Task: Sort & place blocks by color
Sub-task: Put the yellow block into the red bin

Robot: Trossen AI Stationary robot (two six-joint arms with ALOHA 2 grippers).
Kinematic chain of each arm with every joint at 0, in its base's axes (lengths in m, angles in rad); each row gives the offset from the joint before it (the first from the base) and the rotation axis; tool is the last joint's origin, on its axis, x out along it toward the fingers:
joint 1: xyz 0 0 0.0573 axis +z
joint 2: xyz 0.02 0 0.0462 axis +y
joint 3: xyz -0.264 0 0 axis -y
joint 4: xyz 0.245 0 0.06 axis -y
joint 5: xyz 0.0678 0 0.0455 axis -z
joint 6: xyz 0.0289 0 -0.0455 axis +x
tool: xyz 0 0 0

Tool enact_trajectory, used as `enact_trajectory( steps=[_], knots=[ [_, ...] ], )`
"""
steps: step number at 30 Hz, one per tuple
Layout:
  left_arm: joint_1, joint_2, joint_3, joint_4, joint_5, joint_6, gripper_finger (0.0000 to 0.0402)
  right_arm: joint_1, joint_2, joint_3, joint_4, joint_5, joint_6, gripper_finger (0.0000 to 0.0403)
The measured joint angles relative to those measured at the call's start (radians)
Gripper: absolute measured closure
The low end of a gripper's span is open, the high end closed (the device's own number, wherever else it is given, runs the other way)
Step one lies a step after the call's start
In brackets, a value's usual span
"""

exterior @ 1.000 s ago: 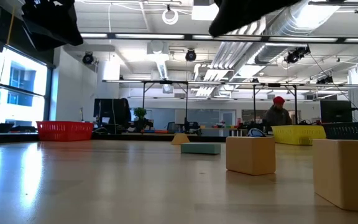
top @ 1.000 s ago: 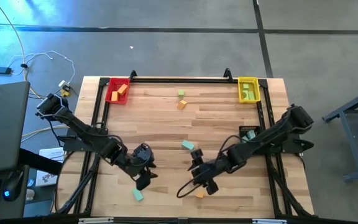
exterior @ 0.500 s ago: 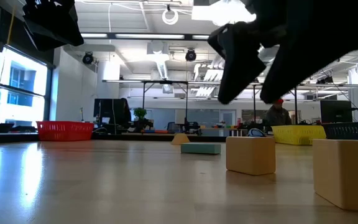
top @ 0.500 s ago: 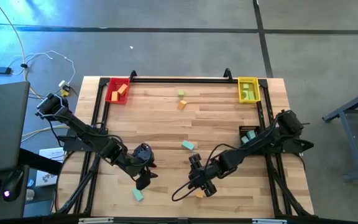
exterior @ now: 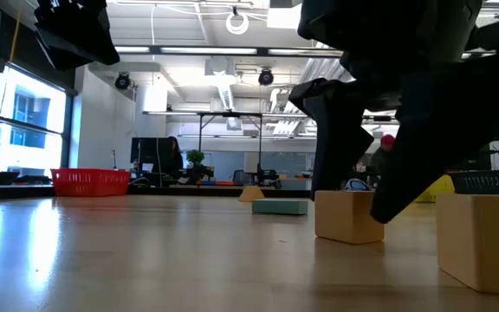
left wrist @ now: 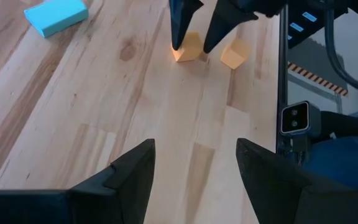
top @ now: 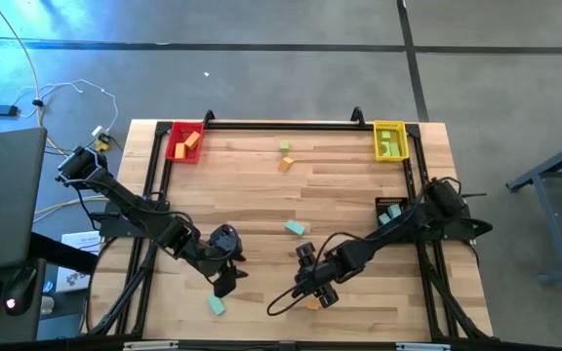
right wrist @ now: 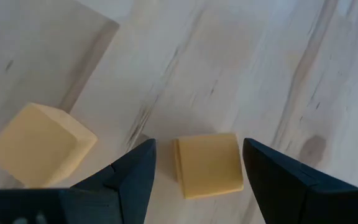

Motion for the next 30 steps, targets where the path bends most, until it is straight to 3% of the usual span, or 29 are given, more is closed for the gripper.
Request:
enact_trajectory(
  steps=[4,11,18,30],
  knots=[
    [0.0,0.0,0.0,0.0,-0.006,0.0,0.019,-0.003,0.001,0.0,0.001,0.003,0.033,0.0184],
    [0.0,0.0,0.0,0.0,-0.019,0.045,0.019,-0.014,0.001,0.0,-0.005,0.001,0.043,0.0253],
    [0.001,0.0,0.0,0.001,-0.091,0.107,0.019,-0.022,-0.001,0.0,-0.013,-0.003,0.089,0.0286],
    [0.003,0.0,0.0,0.002,-0.28,0.436,0.019,-0.079,-0.073,0.003,-0.017,0.108,0.113,0.0297]
  ],
)
